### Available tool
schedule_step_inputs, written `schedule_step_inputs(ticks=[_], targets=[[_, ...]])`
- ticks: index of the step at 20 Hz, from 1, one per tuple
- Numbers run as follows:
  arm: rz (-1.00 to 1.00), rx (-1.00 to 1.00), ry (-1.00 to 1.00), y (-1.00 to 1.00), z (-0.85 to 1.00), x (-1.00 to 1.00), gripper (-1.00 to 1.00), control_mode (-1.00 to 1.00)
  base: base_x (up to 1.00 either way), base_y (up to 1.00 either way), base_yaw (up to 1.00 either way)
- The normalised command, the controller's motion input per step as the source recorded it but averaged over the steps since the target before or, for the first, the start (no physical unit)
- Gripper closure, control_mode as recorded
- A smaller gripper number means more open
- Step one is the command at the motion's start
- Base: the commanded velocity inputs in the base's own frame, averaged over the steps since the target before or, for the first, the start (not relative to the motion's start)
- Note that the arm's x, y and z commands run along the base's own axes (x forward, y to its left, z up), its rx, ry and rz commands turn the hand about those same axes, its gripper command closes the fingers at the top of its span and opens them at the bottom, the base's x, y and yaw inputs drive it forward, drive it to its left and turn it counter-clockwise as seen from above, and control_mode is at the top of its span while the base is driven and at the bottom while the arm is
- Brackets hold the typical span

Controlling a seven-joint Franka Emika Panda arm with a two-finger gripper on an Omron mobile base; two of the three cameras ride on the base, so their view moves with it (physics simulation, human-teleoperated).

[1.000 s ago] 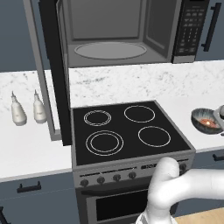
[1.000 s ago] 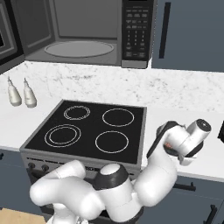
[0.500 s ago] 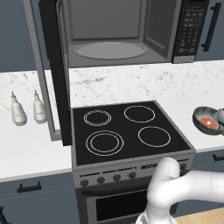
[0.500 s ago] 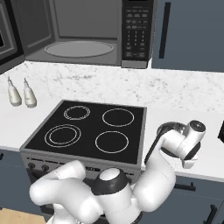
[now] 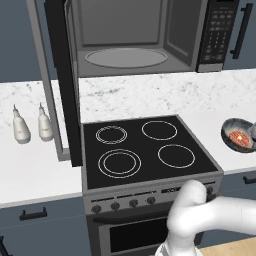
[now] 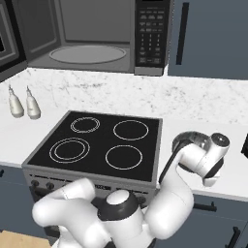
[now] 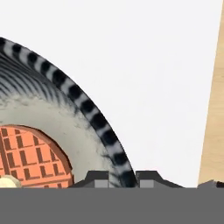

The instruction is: Open the microwave, place the bowl with waffle inside the microwave, then close the microwave door and turn it on.

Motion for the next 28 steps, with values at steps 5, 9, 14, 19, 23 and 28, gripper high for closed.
schedule_step_inputs(ticks=[5, 9, 14, 19, 23, 28], targets=[[0.00, 0.02, -0.21, 0.07, 1.00, -0.67, 1.00, -1.00, 0.00, 0.00, 0.00], [0.00, 0.00, -0.02, 0.15, 0.89, -0.93, 1.00, -1.00, 0.00, 0.00, 0.00], [0.00, 0.00, -0.03, 0.45, 0.85, -0.92, 1.00, -1.00, 0.00, 0.00, 0.00], [0.00, 0.00, -0.01, 0.79, 0.59, -0.57, 1.00, -1.00, 0.00, 0.00, 0.00], [0.00, 0.00, 0.00, 0.98, 0.35, -0.44, 1.00, -1.00, 0.00, 0.00, 0.00], [0.00, 0.00, -0.08, 1.00, 0.30, -0.40, 1.00, -1.00, 0.00, 0.00, 0.00]])
